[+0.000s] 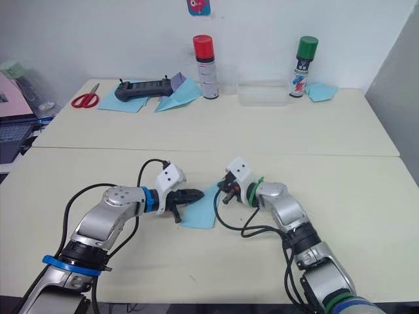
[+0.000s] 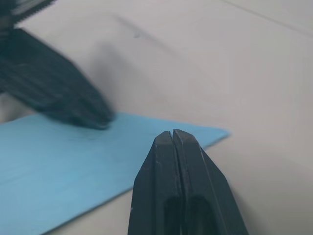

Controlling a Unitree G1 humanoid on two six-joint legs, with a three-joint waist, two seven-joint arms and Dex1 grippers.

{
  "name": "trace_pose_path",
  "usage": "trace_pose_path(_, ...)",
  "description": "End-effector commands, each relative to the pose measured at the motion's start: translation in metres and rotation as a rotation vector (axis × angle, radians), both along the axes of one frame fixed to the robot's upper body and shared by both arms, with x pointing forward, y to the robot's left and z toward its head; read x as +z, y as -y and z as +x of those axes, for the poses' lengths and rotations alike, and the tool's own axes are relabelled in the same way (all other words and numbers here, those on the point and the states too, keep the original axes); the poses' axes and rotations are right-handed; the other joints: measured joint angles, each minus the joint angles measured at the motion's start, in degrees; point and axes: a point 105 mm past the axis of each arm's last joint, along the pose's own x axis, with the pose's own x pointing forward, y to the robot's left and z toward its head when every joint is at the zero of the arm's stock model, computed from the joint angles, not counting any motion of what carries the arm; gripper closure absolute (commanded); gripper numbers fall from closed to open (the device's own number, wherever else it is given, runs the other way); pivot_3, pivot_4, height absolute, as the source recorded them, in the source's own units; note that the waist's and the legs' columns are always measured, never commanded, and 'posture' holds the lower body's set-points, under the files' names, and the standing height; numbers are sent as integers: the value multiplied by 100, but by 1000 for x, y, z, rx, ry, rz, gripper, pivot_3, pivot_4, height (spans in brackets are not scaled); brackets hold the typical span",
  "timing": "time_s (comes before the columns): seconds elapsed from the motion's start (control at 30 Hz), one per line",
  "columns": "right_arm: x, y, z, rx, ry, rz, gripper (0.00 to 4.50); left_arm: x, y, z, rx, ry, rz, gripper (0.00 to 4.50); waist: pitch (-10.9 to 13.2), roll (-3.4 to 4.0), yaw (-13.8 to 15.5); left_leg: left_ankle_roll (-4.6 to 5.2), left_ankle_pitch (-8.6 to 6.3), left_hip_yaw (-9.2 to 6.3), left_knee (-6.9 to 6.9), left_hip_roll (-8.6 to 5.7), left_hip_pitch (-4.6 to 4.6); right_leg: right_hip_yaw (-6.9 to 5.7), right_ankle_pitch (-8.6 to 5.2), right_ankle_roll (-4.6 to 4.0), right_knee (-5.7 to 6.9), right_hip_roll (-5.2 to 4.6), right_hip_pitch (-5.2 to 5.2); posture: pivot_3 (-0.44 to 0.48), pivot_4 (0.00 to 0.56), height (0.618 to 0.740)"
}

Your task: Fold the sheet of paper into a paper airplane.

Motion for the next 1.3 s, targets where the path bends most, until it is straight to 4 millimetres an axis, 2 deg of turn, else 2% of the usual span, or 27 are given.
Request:
trace_pose_path(0.03, -21, 19, 10, -101, -32, -65, 4482, -27, -5, -8, 19, -100, 51, 4500, -2, 2, -2, 0, 0, 0, 0, 0, 2, 0, 0, 0, 1, 0, 2, 0, 150, 740)
trace_pose_path(0.23, -20, 20, 18, -133, -19, -76, 4482, -26, -5, -6, 15, -99, 55, 4500, -8, 3, -15, 0, 0, 0, 3, 0, 23, 2, 1, 0, 2, 0, 24, 0, 150, 740)
trace_pose_path(0.47, -4, 29, 29, -150, 46, -76, 4482, -25, -3, -3, 16, -91, 51, 4500, -8, 4, 0, 0, 0, 0, 3, -1, 20, 1, 1, 0, 1, -1, 23, 0, 150, 740)
trace_pose_path(0.6, 29, 22, 16, -33, 101, 46, 4482, -24, -3, 0, 24, -88, 47, 4500, -6, 6, 57, 0, 0, -1, 5, -7, 10, 1, 1, 1, -1, -6, 18, 0, 150, 740)
trace_pose_path(0.7, 36, 11, -6, 88, 91, 100, 4482, -25, -4, 0, 23, -91, 50, 4500, -6, 8, 61, 0, 0, -1, 1, -7, 3, 1, 0, 1, -3, -6, 10, 0, 150, 740)
trace_pose_path(0.83, 28, 2, -23, 134, 47, 117, 4482, -26, -3, -1, 20, -95, 50, 4500, -5, 10, 59, 0, 0, -4, -2, 2, 6, -3, -1, -1, 2, 3, 7, 0, 150, 740)
trace_pose_path(1.0, 1, -3, -31, 149, 7, -10, 4482, -25, -3, -1, 16, -95, 51, 4500, -5, 9, 62, 0, 0, 0, 2, -5, 3, 2, -1, 0, -2, -5, 8, 0, 150, 740)
trace_pose_path(1.1, -14, -1, -45, 211, -27, -81, 4482, -24, -3, 0, 17, -94, 53, 4500, -5, 9, 70, 0, 0, 0, 0, -5, 4, 0, -1, 0, -2, -4, 6, 0, 150, 740)
trace_pose_path(1.2, -20, 2, -60, 263, -73, -94, 4482, -24, -4, 0, 19, -96, 55, 4500, -6, 9, 83, 0, 0, -1, 0, -4, 4, -1, -1, 0, -2, -4, 7, 0, 150, 740)
trace_pose_path(1.3, -19, 0, -72, 280, -175, -33, 4482, -25, -5, 0, 22, -98, 57, 4500, -7, 8, 82, 0, 0, 0, 0, -4, 5, 0, -1, 0, -3, -4, 8, 0, 150, 740)
